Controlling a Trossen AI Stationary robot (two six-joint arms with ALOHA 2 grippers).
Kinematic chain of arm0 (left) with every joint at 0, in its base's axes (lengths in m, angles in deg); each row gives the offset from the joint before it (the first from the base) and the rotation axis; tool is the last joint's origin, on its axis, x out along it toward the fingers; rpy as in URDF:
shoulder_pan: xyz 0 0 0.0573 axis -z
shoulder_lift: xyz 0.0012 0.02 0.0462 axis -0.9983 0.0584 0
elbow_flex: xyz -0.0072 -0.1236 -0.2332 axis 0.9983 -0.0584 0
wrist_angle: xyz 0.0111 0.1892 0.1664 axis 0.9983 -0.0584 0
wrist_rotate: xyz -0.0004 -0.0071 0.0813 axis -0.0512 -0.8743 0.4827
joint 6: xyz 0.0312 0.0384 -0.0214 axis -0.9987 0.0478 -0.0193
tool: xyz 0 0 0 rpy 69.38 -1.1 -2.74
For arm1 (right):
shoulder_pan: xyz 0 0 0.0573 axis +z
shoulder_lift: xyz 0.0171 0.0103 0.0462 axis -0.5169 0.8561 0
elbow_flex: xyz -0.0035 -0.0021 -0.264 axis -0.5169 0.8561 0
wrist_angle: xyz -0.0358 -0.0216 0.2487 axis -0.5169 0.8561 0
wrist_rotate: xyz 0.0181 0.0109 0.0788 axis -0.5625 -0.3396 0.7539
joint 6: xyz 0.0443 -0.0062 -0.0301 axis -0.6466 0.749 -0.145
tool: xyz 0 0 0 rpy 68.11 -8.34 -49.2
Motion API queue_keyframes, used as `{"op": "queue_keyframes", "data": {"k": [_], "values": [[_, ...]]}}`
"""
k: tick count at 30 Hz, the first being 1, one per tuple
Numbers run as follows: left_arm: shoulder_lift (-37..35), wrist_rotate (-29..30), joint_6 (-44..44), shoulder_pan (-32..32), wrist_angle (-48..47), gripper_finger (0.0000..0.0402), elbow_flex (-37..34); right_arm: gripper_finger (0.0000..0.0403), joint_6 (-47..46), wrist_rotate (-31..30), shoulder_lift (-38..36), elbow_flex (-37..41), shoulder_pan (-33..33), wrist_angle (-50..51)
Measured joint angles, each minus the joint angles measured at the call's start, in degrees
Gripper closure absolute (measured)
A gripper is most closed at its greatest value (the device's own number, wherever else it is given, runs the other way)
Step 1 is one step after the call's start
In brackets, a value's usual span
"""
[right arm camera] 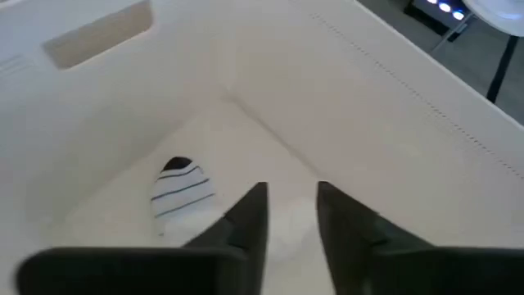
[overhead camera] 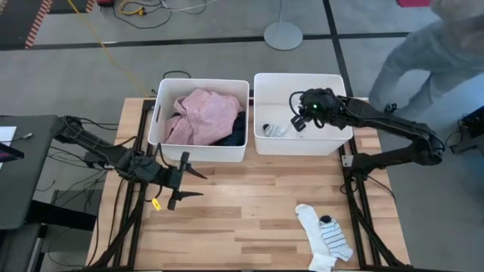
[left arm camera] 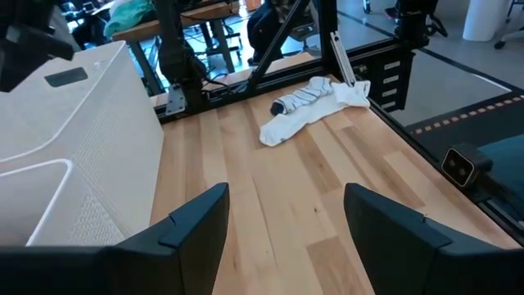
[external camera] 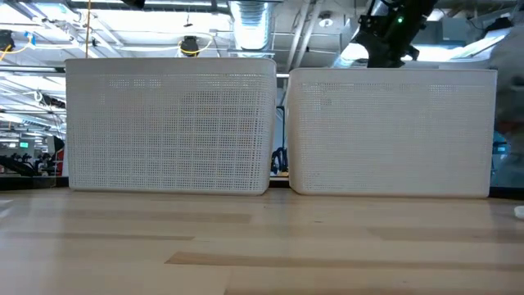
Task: Sort clothes
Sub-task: Put the left white sock into the right white laundry bin, then put the white sock into the right white laundry bin
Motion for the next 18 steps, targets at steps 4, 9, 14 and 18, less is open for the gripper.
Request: {"op": "queue_keyframes", "data": {"k": [4, 9, 14, 18], "values": [[0.0, 0.0, 0.0, 0.0, -0.4, 0.0167, 0.0, 0.0225, 0.0, 0.0, -1.3, 0.0, 1.7, -0.3], [0.0, 0.0, -0.4, 0.0, -0.5, 0.0167, 0.0, 0.0165, -1.3, 0.0, -4.9, 0.0, 6.0, -1.9], [0.0, 0.0, -0.7, 0.0, -0.8, 0.0167, 0.0, 0.0155, -3.2, 0.0, -9.8, 0.0, 15.0, -1.9], [0.0, 0.0, -0.9, 0.0, -1.2, 0.0167, 0.0, 0.0154, -6.2, 0.4, -12.8, 0.0, 24.9, -1.8]]}}
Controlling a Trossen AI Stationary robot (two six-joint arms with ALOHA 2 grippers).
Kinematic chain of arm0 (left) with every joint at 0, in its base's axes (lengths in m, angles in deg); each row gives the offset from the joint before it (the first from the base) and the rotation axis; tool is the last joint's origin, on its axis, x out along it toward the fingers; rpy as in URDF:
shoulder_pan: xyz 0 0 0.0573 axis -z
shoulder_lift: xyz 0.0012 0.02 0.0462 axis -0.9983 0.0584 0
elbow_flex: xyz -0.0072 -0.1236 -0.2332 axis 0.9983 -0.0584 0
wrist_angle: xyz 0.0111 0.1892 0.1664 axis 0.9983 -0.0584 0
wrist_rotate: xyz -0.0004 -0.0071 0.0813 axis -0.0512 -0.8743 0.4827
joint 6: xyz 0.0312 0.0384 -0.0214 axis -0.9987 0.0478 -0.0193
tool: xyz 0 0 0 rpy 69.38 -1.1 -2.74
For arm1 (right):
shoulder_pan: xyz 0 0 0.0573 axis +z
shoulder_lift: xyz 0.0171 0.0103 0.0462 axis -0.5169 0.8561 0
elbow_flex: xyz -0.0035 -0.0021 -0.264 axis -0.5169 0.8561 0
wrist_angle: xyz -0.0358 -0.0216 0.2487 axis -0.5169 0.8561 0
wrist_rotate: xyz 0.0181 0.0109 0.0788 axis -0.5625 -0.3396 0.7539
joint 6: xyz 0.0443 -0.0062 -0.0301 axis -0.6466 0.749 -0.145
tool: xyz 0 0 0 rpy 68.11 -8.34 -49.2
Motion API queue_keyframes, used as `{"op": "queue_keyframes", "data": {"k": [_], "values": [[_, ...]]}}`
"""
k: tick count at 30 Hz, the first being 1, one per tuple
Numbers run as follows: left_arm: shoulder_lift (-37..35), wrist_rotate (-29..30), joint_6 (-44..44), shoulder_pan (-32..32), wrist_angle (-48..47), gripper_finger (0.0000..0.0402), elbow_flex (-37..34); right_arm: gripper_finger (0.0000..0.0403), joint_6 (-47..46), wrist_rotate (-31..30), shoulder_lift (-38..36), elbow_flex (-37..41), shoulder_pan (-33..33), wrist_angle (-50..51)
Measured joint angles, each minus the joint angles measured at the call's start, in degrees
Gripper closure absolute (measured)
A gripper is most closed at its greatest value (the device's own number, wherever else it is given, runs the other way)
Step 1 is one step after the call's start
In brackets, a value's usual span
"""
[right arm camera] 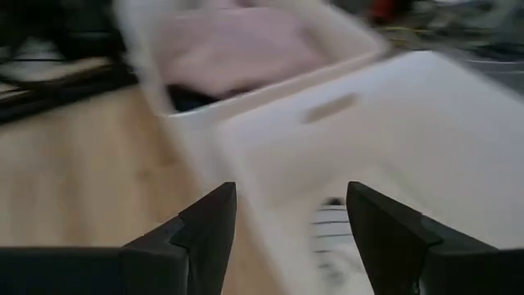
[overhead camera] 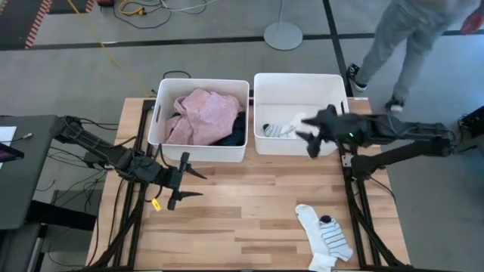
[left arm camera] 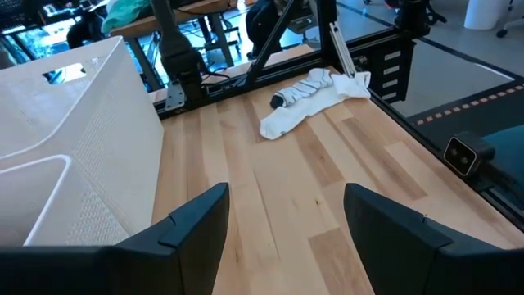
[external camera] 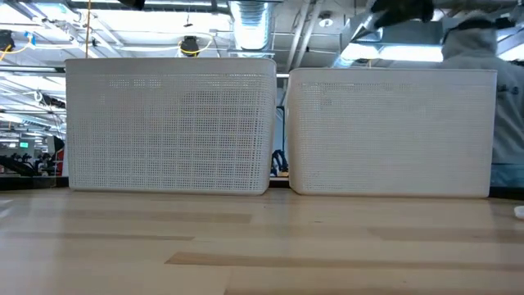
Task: Sort clothes
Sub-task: Put the white sock into the right white laundry bin
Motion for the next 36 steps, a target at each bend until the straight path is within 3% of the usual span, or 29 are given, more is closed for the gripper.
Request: {"op": "queue_keyframes", "data": {"k": [9, 19, 26, 36], "values": [[0.0, 0.0, 0.1, 0.0, -1.4, 0.0167, 0.0, 0.0154, -14.1, 3.8, 1.8, 0.0, 21.5, 7.8], [0.0, 0.0, 0.0, 0.0, -2.0, 0.0167, 0.0, 0.0154, -36.1, 4.3, 13.0, 0.0, 39.7, 14.2], [0.0, 0.0, 0.0, 0.0, -2.5, 0.0167, 0.0, 0.0154, -43.8, 4.3, 23.2, 0.0, 45.8, 14.1], [0.0, 0.0, 0.2, 0.0, -2.5, 0.0167, 0.0, 0.0154, -49.5, 6.9, 36.3, 0.0, 47.0, 17.0]]}}
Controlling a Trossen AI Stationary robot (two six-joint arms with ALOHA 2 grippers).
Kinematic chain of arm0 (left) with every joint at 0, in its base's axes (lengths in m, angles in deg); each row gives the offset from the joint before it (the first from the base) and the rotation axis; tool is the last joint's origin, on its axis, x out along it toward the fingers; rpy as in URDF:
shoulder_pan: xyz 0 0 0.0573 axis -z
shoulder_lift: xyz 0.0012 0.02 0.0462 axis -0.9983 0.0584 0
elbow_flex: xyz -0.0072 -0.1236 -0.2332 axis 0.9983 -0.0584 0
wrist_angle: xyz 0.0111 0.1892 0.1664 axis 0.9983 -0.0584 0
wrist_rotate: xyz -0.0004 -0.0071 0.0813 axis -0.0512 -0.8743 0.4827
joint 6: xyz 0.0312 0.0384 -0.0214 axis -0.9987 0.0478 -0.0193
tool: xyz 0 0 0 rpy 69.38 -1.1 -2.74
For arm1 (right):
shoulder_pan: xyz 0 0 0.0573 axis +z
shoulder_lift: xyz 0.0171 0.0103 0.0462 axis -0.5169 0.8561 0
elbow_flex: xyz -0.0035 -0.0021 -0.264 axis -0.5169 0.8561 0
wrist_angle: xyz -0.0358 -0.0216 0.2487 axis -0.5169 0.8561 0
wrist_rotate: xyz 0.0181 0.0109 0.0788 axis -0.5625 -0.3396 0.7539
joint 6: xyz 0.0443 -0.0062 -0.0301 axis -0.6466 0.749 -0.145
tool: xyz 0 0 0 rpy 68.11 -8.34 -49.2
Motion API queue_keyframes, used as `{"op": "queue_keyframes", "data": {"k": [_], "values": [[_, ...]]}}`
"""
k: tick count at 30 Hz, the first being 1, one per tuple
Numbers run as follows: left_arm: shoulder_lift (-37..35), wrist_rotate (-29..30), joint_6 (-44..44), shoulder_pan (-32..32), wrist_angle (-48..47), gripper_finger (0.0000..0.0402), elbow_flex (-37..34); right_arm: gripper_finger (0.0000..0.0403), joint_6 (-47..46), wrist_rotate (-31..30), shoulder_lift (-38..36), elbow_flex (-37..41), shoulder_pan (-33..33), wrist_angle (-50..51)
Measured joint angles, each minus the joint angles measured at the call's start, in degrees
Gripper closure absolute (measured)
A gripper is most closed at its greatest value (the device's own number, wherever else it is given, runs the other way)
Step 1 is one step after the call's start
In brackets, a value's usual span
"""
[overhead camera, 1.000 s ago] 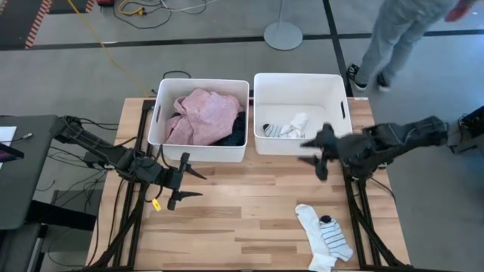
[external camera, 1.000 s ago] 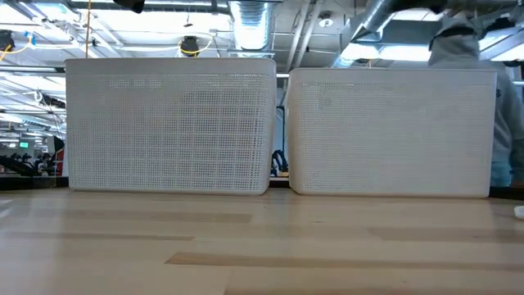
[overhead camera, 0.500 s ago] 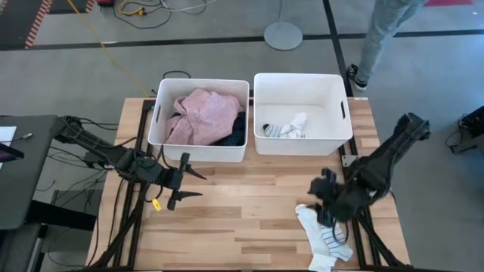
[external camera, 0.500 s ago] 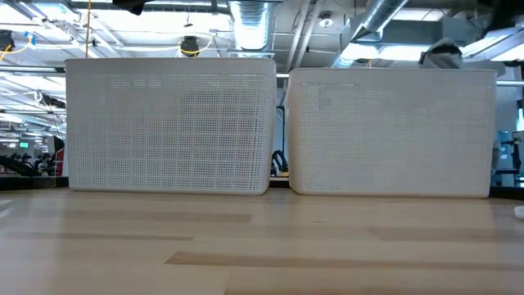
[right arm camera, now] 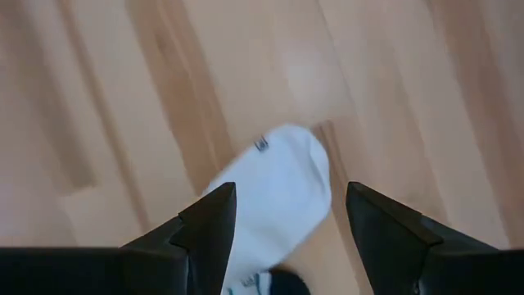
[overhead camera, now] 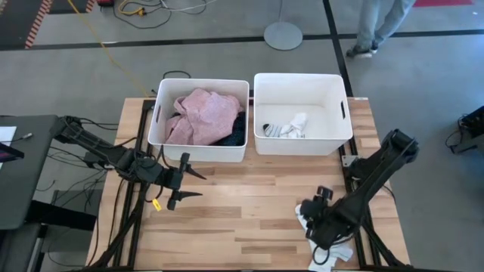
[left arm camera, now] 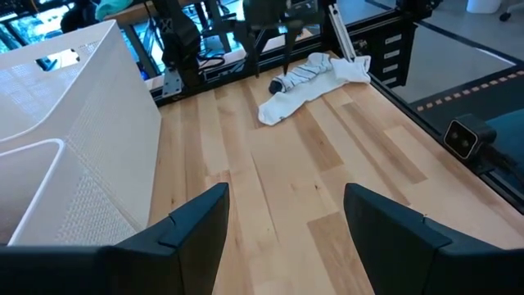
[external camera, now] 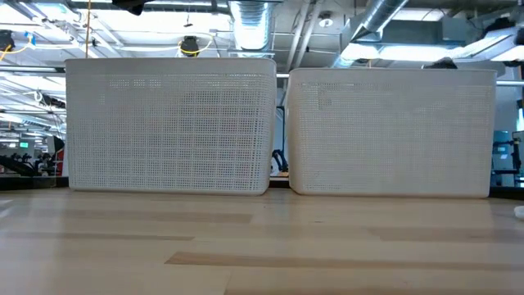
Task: Sort clothes
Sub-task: Put the white sock into the right white laundry bin
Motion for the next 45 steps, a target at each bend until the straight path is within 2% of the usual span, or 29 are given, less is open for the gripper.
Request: {"op": "queue_keyframes", "data": {"k": [4, 11, 16, 22, 31, 35, 43, 45], "values": [[0.0, 0.0, 0.6, 0.0, 0.0, 0.0167, 0.0, 0.0154, -1.4, 2.9, 4.3, 0.0, 0.0, 1.3], [0.0, 0.0, 1.0, 0.0, 0.4, 0.0167, -1.4, 0.0155, -3.3, 4.1, 8.6, 0.3, 0.0, -1.4], [0.0, 0.0, 1.8, 0.0, 0.2, 0.0167, -2.2, 0.0167, -4.5, 4.2, 8.7, 5.1, 0.0, -9.0], [0.0, 0.0, 1.9, 0.0, 0.2, 0.0167, -2.2, 0.0176, -7.8, 4.2, 8.7, 9.5, 0.5, -10.0], [0.0, 0.0, 1.9, 0.0, 0.1, 0.0167, -2.2, 0.0188, -6.8, 4.7, 8.3, 13.7, -0.5, -19.9], [0.0, 0.0, 1.8, 0.0, 0.4, 0.0167, -2.2, 0.0229, -6.1, 4.8, 8.3, 14.6, -1.2, -21.0], [0.0, 0.0, 2.4, 0.0, 0.4, 0.0167, -2.2, 0.0382, -0.3, 4.9, 8.4, 14.7, -3.6, -21.3], [0.0, 0.0, 2.5, 0.0, 0.5, 0.0167, -2.2, 0.0392, 1.3, 5.0, 8.5, 14.4, -4.3, -21.5]]}}
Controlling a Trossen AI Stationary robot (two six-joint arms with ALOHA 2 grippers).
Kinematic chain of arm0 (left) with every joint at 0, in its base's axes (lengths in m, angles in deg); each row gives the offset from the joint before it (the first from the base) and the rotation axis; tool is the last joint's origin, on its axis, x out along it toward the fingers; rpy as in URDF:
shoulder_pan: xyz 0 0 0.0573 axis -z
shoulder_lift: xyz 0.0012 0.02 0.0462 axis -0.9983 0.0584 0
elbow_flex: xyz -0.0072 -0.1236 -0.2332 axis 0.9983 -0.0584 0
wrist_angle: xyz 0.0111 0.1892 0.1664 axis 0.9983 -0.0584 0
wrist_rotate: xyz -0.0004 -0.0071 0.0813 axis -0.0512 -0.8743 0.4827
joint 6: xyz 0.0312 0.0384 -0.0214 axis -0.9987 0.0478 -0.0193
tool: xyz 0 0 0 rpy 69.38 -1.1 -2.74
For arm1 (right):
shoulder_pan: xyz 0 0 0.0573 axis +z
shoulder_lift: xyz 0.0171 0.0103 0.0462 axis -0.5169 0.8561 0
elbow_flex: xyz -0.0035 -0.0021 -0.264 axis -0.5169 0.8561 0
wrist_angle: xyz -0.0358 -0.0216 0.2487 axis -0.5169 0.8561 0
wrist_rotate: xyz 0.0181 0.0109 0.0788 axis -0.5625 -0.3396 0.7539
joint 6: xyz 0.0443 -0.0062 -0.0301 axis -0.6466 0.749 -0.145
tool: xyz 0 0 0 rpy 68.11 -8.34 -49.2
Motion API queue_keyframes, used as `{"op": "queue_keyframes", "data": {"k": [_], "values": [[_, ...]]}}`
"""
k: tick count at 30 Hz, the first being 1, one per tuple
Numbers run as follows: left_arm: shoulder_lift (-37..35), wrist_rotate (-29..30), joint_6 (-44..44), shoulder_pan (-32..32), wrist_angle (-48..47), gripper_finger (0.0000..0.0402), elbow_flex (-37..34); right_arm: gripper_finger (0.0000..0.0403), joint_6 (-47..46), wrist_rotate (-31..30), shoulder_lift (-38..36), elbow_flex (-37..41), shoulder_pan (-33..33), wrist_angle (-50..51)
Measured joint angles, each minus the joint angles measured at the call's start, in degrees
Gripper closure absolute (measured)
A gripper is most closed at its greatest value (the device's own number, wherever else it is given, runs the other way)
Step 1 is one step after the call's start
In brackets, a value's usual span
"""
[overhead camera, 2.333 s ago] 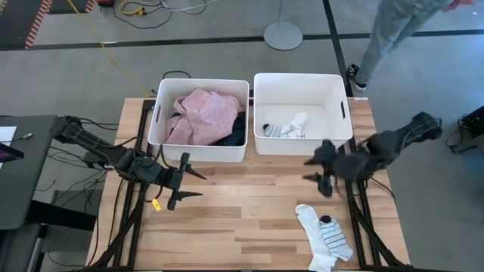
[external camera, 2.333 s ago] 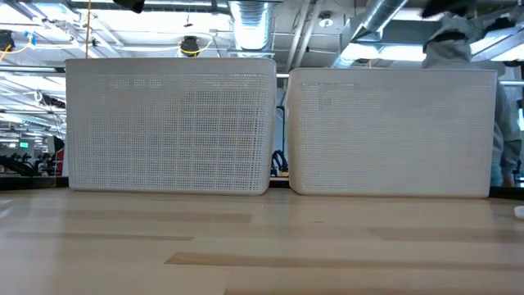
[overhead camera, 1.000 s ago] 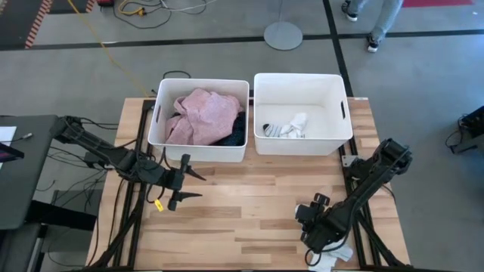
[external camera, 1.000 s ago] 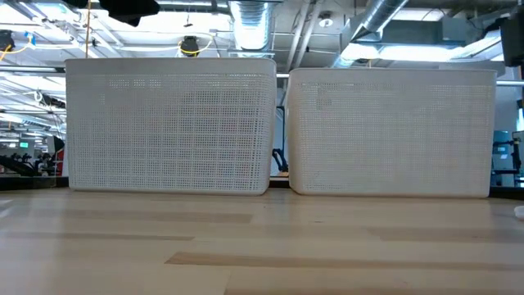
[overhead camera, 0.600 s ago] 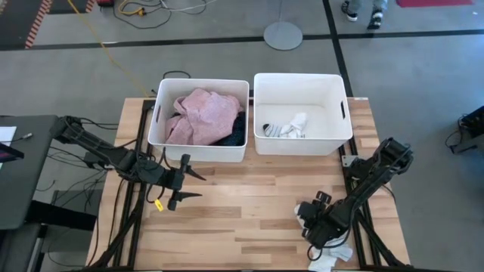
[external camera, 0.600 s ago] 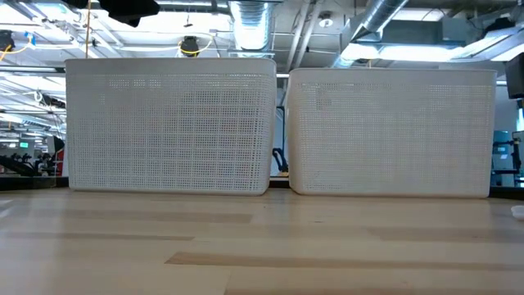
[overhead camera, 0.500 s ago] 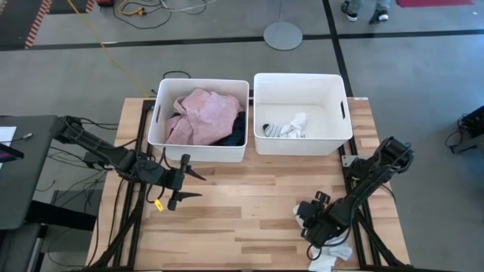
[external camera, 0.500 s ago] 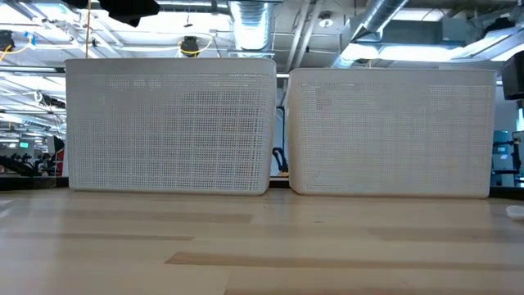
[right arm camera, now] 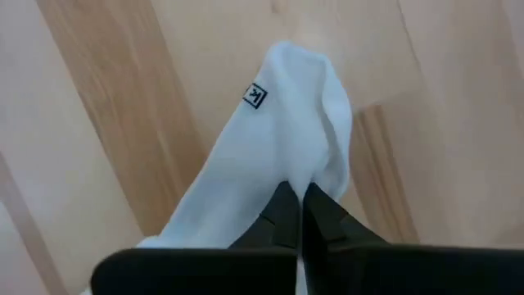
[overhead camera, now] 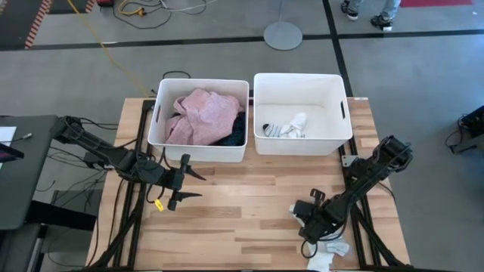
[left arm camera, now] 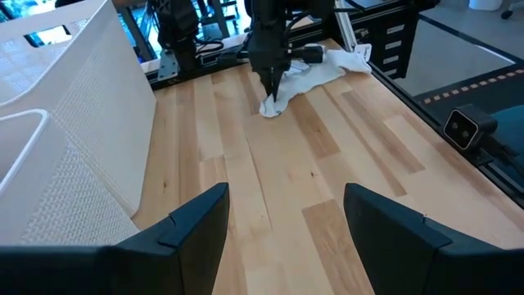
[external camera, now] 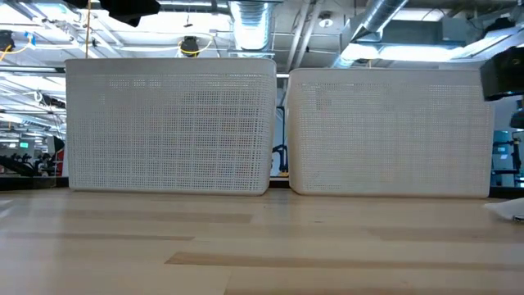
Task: Sort clothes
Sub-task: Put the white sock into the right white laundry bin
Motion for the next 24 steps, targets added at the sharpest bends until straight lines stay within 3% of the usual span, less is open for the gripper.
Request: {"op": "queue_keyframes", "data": {"k": [8, 13, 24], "values": [[0.0, 0.0, -1.7, 0.0, 2.6, 0.0167, 0.0, 0.04, 12.6, -7.2, -0.8, -5.2, -5.1, -0.7], [0.0, 0.0, -3.1, 0.0, 5.3, 0.0167, 0.0, 0.0401, 26.3, -13.5, -3.4, -9.2, -9.5, -4.2], [3.3, 0.0, -6.1, -0.1, 12.5, 0.0167, 0.1, 0.0402, 56.5, -20.4, -9.4, -16.5, -17.8, -16.0]]}}
